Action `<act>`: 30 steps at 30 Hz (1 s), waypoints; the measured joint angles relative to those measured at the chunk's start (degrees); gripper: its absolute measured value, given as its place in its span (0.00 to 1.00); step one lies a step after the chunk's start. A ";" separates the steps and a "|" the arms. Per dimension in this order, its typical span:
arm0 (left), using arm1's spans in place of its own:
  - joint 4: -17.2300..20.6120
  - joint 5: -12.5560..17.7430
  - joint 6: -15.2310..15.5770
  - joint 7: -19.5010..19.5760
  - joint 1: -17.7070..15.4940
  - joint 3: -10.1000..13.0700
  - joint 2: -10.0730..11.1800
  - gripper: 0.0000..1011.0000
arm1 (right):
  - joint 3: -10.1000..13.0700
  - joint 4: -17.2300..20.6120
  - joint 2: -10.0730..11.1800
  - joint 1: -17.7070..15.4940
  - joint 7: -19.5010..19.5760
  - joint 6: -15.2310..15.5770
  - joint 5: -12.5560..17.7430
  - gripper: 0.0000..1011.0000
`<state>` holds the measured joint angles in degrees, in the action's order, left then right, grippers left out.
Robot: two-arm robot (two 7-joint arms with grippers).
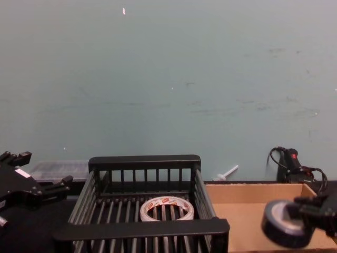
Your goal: Pick up the white tape and place it into the black box , Pick up the silver tape and place it into the brown box.
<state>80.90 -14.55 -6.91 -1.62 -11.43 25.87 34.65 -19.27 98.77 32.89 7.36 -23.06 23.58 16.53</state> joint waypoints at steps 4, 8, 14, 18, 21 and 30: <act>0.00 0.00 0.00 0.00 0.00 0.00 0.00 0.99 | 0.96 -2.15 -1.71 2.17 1.56 0.72 0.25 0.16; 0.00 0.00 0.00 0.00 0.00 0.00 0.00 0.99 | 1.14 -4.38 -3.18 4.49 2.43 1.15 0.22 0.16; 0.00 0.00 0.00 0.00 0.00 0.00 0.00 0.99 | 0.47 -9.59 -5.92 9.08 2.75 1.63 -0.16 0.16; 0.00 0.00 0.00 0.00 0.00 0.00 0.00 0.99 | -0.21 -13.06 -7.55 11.61 2.53 1.65 -0.35 0.16; 0.00 0.00 0.00 0.00 0.00 0.00 0.00 0.99 | -0.87 -16.62 -9.14 13.91 2.50 1.31 -0.72 0.16; 0.00 0.00 0.00 0.00 0.00 0.00 0.00 0.99 | -2.53 -27.49 -13.66 19.99 2.62 -0.78 -2.25 0.16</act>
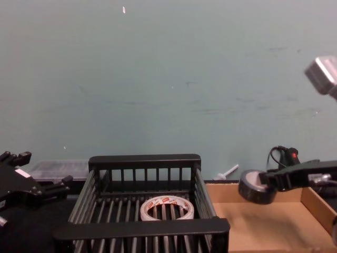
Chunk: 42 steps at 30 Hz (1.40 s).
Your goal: Pick up the white tape and place it into the black box , Pick up the silver tape and place it into the brown box.
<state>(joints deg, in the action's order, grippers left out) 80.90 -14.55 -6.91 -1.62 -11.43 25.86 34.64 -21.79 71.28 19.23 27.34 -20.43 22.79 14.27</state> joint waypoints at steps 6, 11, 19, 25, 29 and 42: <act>0.00 0.00 0.00 0.00 0.00 0.00 0.00 0.99 | -0.64 -5.06 -2.03 2.29 -0.03 -0.82 -0.87 0.16; 0.00 0.00 0.00 0.00 0.00 0.00 0.00 0.99 | -1.02 -7.74 -3.08 3.38 -0.06 -1.09 -1.79 0.16; 0.00 0.00 0.00 0.00 0.00 0.00 0.00 0.99 | -1.10 -8.03 -3.17 3.50 -0.12 -1.18 -2.02 0.16; 0.00 0.00 0.00 0.00 0.00 0.00 0.00 0.99 | -1.08 -7.93 -3.15 3.50 -0.13 -1.18 -1.93 0.21; 0.00 0.00 0.00 0.00 0.00 0.00 0.00 0.99 | -1.06 -7.89 -3.13 3.48 -0.13 -1.18 -1.87 0.33; 0.00 0.00 0.00 0.00 0.00 0.00 0.00 0.99 | -1.00 -7.81 -3.09 3.44 -0.12 -1.15 -1.78 0.72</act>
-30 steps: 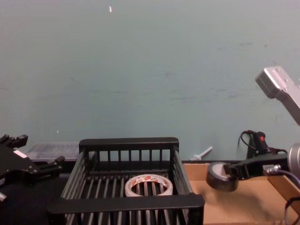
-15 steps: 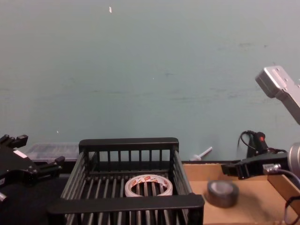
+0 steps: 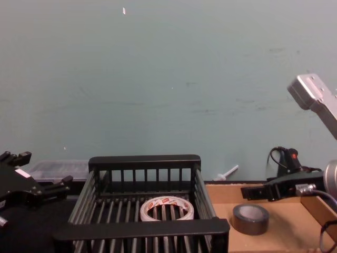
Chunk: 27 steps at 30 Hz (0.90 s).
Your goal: Pick up the white tape and place it into the black box , Pick up the silver tape and place it into the brown box.
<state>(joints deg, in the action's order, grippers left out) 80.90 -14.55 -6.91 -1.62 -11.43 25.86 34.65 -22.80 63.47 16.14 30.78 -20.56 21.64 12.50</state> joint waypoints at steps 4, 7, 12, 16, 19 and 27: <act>0.00 0.00 0.00 0.00 0.00 0.00 0.00 0.99 | 0.00 0.02 0.00 0.00 0.00 0.01 0.02 0.86; 0.00 0.00 0.00 0.00 0.00 0.00 0.00 0.99 | 0.00 0.04 0.00 0.00 0.00 0.02 0.04 0.95; 0.00 0.00 0.00 0.00 0.00 0.00 0.00 0.99 | 0.00 0.04 0.00 0.00 0.00 0.05 0.06 0.99; 0.00 0.00 0.00 0.00 0.00 0.00 0.00 0.99 | 0.31 0.44 0.06 -0.34 -0.07 -0.08 0.06 0.99; 0.00 0.00 0.00 0.00 0.00 0.00 0.00 0.99 | 0.76 1.42 0.27 -0.97 0.02 -0.33 0.07 0.99; 0.00 0.00 0.00 0.00 0.00 0.00 0.00 0.99 | 3.53 8.87 2.00 -6.43 2.66 -4.54 -0.41 0.99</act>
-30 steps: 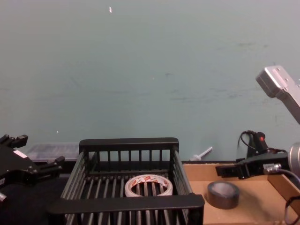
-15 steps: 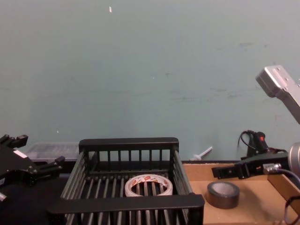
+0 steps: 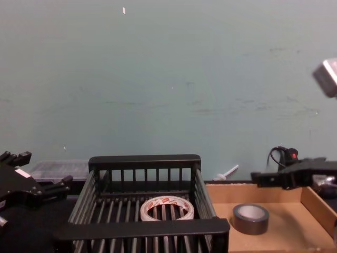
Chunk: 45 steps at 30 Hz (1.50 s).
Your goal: Pick up the white tape and place it into the black box , Pick up the silver tape and place it into the brown box.
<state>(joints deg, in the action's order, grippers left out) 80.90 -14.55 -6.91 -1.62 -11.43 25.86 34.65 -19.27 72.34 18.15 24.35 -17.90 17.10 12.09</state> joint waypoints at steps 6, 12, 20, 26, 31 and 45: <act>0.00 0.00 0.00 0.00 0.00 0.00 0.00 0.99 | 2.34 4.81 0.85 -5.03 2.20 -6.81 -1.28 0.99; 0.00 0.00 0.00 0.00 0.00 0.00 0.00 0.99 | 4.00 7.03 1.00 -8.64 3.91 -12.41 -2.68 0.99; 0.00 0.00 0.00 0.00 0.00 0.00 0.00 0.99 | 5.39 7.41 0.01 -11.57 6.27 -18.26 -5.40 0.99; 0.00 0.00 0.00 0.00 0.00 0.00 0.00 0.99 | 5.80 6.41 -0.76 -12.06 7.13 -19.59 -7.31 0.99; 0.00 0.00 0.00 0.00 0.00 0.00 0.00 0.99 | 6.20 5.71 -1.30 -12.20 7.34 -19.82 -8.22 0.99; 0.00 0.00 0.00 0.00 0.00 0.00 0.00 0.99 | 6.22 5.67 -1.33 -12.23 7.37 -19.81 -8.40 0.99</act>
<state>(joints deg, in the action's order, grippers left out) 80.90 -14.55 -6.91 -1.62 -11.43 25.86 34.64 -13.05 78.01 16.82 12.12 -10.52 -2.71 3.68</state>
